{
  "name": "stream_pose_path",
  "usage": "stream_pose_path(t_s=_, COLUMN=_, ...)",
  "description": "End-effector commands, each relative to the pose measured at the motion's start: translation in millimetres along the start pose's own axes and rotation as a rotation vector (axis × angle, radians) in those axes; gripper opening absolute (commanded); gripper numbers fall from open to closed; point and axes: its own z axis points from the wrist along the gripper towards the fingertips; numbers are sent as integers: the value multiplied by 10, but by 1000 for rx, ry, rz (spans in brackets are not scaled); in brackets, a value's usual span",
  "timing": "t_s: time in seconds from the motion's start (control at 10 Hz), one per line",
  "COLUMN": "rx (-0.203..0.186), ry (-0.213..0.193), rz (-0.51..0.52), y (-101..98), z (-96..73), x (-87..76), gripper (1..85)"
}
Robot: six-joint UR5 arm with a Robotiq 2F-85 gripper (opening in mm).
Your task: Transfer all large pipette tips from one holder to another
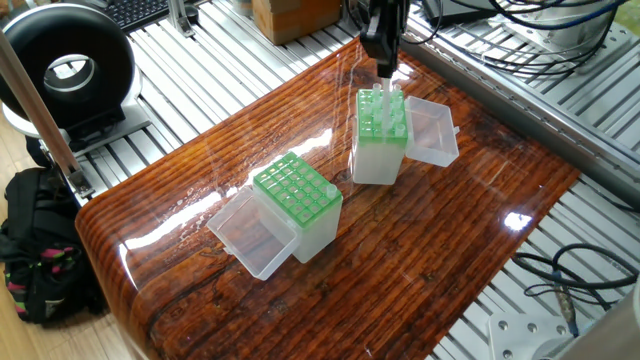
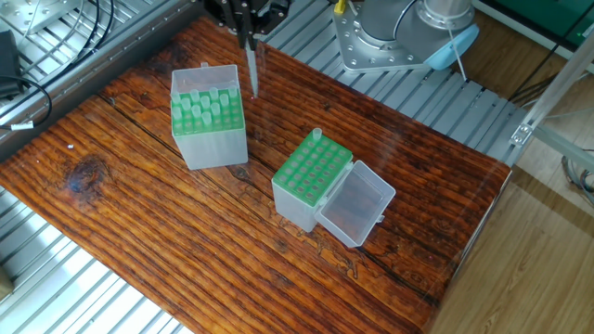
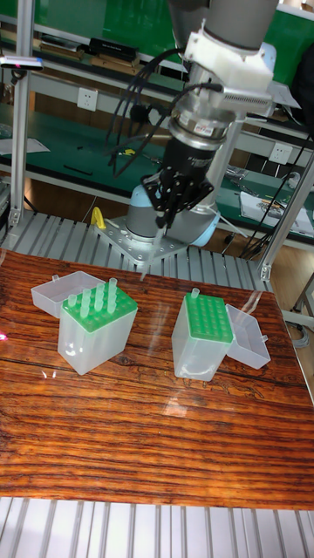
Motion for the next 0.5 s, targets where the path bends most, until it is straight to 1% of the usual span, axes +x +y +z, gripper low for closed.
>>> stream_pose_path(t_s=0.0, rx=-43, ry=-88, rz=94, y=247, z=-116, x=-85, gripper=123)
stream_pose_path(t_s=0.1, rx=-40, ry=-117, rz=129, y=303, z=-133, x=-132, gripper=123)
stream_pose_path(t_s=0.2, rx=-55, ry=-138, rz=165, y=395, z=-142, x=-168, gripper=123)
stream_pose_path(t_s=0.3, rx=-55, ry=-153, rz=187, y=446, z=-151, x=-179, gripper=123)
stream_pose_path(t_s=0.4, rx=-58, ry=-159, rz=204, y=493, z=-162, x=-162, gripper=123)
